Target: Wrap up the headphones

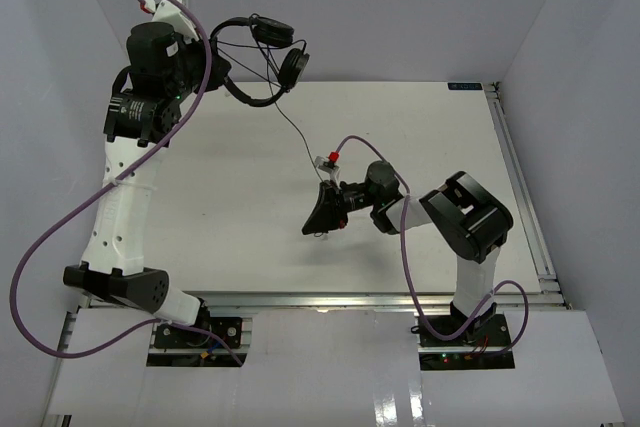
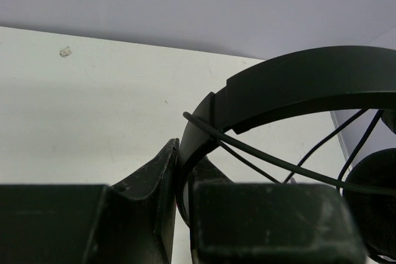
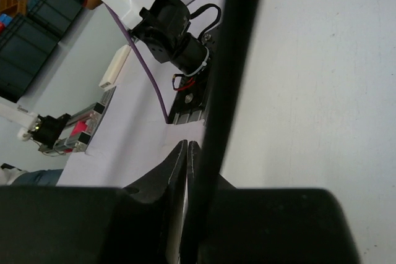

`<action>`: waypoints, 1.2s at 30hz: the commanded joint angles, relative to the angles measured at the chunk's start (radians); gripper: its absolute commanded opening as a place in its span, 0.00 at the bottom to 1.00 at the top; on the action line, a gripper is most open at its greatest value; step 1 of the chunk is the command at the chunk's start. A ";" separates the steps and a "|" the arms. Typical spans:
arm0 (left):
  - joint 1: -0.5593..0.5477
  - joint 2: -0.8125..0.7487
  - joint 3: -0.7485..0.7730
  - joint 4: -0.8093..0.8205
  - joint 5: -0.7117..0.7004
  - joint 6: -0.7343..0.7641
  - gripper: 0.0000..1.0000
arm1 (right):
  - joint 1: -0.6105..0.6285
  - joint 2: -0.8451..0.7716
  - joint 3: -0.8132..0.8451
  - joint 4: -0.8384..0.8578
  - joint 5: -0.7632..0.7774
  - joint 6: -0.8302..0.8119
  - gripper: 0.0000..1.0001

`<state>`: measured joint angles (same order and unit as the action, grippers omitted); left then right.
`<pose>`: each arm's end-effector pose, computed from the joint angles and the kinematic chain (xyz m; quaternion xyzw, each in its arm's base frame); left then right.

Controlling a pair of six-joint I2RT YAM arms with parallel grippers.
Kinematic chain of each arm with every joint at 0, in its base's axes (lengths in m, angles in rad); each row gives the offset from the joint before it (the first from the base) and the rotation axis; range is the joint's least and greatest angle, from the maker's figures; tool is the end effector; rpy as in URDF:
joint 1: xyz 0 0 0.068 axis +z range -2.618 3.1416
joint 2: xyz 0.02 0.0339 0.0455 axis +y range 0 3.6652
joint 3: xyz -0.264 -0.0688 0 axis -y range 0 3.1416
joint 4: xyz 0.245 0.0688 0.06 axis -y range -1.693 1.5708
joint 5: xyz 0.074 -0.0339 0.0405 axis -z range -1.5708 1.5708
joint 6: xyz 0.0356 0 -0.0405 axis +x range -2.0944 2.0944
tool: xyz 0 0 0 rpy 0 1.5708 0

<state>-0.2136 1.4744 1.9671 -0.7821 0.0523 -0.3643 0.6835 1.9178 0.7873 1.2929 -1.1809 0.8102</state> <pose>0.2801 -0.0627 0.5138 -0.0447 0.8003 -0.1904 0.5668 0.2544 0.2496 0.1799 -0.3894 0.5636 0.6946 0.2197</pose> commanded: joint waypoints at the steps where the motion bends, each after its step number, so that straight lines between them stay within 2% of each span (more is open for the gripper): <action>1: 0.028 -0.092 -0.040 0.090 -0.062 -0.028 0.00 | -0.009 -0.064 -0.012 -0.019 0.002 -0.096 0.08; 5: 0.052 -0.108 -0.105 0.135 -0.143 -0.028 0.00 | -0.013 -0.116 -0.018 -0.212 0.022 -0.217 0.08; 7: 0.070 -0.103 -0.135 0.156 -0.177 -0.025 0.00 | -0.013 -0.160 -0.003 -0.442 0.061 -0.453 0.08; 9: 0.084 -0.077 -0.152 0.167 -0.213 -0.013 0.00 | 0.000 -0.245 0.052 -0.790 0.155 -0.711 0.08; 10: 0.091 -0.054 -0.163 0.172 -0.235 -0.005 0.00 | 0.015 -0.263 0.093 -0.980 0.228 -0.788 0.08; 11: 0.094 -0.043 -0.171 0.186 -0.244 0.002 0.00 | 0.027 -0.293 0.119 -1.043 0.292 -0.892 0.08; 12: 0.098 -0.030 -0.181 0.190 -0.257 0.008 0.00 | 0.031 -0.315 0.127 -1.110 0.312 -0.925 0.08; 15: 0.105 0.034 -0.227 0.233 -0.286 0.033 0.00 | 0.076 -0.381 0.183 -1.361 0.517 -1.120 0.08; 22: 0.104 0.135 -0.265 0.248 -0.259 0.087 0.00 | 0.178 -0.438 0.289 -1.577 0.910 -1.384 0.08; 26: 0.093 0.189 -0.320 0.238 -0.269 0.141 0.00 | 0.243 -0.440 0.368 -1.637 1.122 -1.513 0.08; 27: 0.090 0.205 -0.351 0.238 -0.278 0.161 0.00 | 0.263 -0.451 0.395 -1.637 1.208 -1.559 0.08; 31: 0.082 0.220 -0.448 0.254 -0.271 0.200 0.00 | 0.273 -0.492 0.475 -1.587 1.369 -1.703 0.08; 36: 0.015 0.205 -0.578 0.279 -0.229 0.230 0.00 | 0.273 -0.490 0.529 -1.437 1.472 -1.856 0.08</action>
<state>-0.1365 1.7274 1.4599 -0.5617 -0.2168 -0.1705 0.9591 1.4556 1.2412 -0.2786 0.1173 -0.8526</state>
